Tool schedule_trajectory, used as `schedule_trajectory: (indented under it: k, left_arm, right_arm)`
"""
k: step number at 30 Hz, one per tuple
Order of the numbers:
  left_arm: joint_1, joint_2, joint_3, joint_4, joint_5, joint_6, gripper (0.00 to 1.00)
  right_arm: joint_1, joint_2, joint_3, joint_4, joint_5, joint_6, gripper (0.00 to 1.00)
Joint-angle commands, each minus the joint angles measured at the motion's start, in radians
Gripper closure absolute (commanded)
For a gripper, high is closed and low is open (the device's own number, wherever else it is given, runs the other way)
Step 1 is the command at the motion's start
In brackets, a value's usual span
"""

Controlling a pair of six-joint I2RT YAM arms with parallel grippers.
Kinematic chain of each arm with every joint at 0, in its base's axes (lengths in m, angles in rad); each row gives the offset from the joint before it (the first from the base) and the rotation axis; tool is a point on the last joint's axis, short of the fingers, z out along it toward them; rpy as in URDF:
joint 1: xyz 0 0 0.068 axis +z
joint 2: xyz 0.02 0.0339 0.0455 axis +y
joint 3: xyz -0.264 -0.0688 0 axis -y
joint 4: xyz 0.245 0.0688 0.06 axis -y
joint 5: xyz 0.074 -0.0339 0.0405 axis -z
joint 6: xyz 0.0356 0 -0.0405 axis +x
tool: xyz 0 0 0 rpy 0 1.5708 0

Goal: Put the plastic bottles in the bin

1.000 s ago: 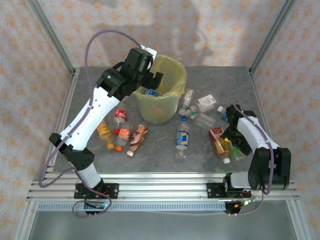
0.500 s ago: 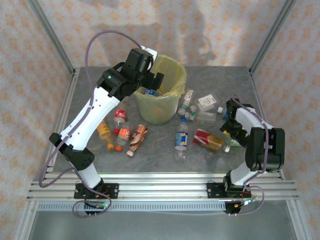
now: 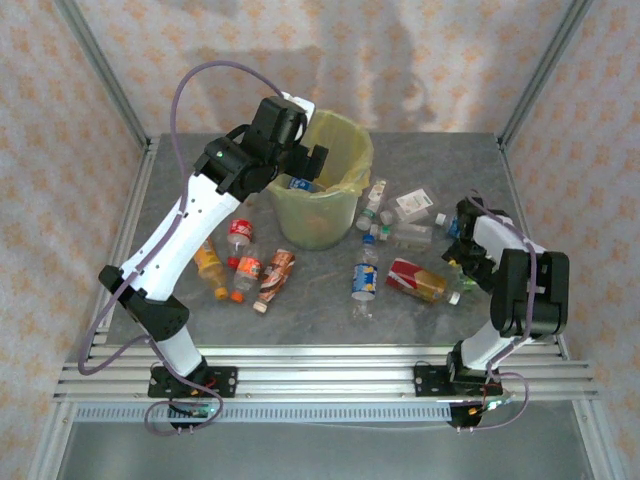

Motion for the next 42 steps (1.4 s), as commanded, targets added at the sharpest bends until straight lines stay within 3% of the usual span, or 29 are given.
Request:
schedule_trajectory:
  k: [1,8,13,21,25,30,37,42]
  left_arm:
    - [-0.001,-0.027,-0.009,0.02,0.005,-0.011,0.0]
    - [0.0,-0.021,-0.014,0.022,-0.01,-0.016,0.0]
    - [0.0,-0.026,-0.022,0.02,-0.022,-0.016,0.0]
    - [0.001,-0.056,-0.063,0.053,-0.049,-0.03,0.0]
    - [0.001,-0.082,-0.096,0.083,-0.066,-0.048,0.0]
    - [0.001,-0.141,-0.176,0.153,-0.104,-0.087,0.0]
    - [0.003,-0.253,-0.324,0.262,-0.181,-0.166,0.0]
    - [0.023,-0.326,-0.419,0.306,-0.218,-0.226,0.0]
  right_arm:
    - [-0.043,0.009,-0.035,0.051,-0.023,0.008,0.03]
    - [-0.055,-0.006,-0.063,0.097,-0.067,0.014,0.16]
    - [-0.055,-0.058,-0.073,0.073,-0.023,0.026,0.32]
    - [-0.054,-0.292,-0.064,-0.058,0.077,0.032,0.55]
    - [-0.055,-0.449,-0.021,-0.116,0.054,0.01,0.58]
    - [-0.04,-0.618,0.063,-0.097,-0.089,-0.036,0.6]
    - [0.119,-0.617,0.234,-0.072,-0.139,-0.033,0.63]
    - [0.313,-0.533,0.37,-0.038,-0.058,-0.032,0.63]
